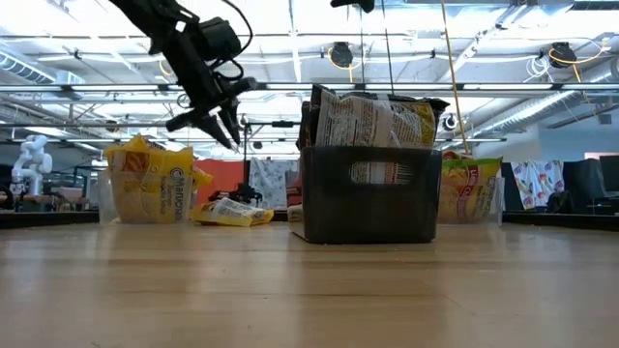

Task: Sort Maruchan noodles
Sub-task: Put the yellow noodle pack into the left transparent bin

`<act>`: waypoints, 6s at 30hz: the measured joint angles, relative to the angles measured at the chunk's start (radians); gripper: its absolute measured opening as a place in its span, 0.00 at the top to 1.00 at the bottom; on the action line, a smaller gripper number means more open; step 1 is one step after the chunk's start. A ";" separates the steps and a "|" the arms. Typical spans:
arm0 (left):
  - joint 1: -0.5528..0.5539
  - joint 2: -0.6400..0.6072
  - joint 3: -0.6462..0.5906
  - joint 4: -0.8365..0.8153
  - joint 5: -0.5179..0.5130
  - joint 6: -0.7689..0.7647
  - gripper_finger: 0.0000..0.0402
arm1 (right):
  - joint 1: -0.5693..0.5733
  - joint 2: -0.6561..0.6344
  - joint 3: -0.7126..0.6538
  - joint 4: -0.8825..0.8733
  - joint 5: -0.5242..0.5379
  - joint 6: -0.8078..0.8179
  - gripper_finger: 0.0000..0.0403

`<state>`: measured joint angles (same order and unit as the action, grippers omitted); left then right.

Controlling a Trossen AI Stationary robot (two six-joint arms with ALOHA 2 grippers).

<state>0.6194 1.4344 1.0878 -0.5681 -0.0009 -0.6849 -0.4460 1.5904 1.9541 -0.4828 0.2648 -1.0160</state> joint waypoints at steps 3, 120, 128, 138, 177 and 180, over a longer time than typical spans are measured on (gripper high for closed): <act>0.011 0.049 0.000 0.005 0.007 -0.037 0.76 | 0.000 -0.014 0.000 -0.003 0.000 0.000 1.00; 0.114 -0.087 0.000 0.069 0.018 0.157 1.00 | 0.000 -0.035 0.000 0.001 0.056 -0.078 1.00; 0.120 -0.171 0.000 -0.183 0.007 0.124 1.00 | 0.000 -0.035 0.000 0.001 0.056 -0.077 1.00; 0.120 -0.259 0.000 -0.361 -0.001 0.109 1.00 | 0.000 -0.035 0.000 0.016 0.055 -0.071 1.00; 0.212 -0.116 0.000 -0.495 -0.027 0.237 0.97 | 0.000 -0.035 0.000 0.052 0.053 -0.097 1.00; 0.212 -0.113 0.000 -0.450 -0.042 0.303 0.94 | 0.000 -0.035 0.000 0.053 0.053 -0.097 1.00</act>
<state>0.8310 1.3209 1.0882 -1.0182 -0.0426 -0.3818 -0.4461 1.5551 1.9541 -0.4302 0.3183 -1.1126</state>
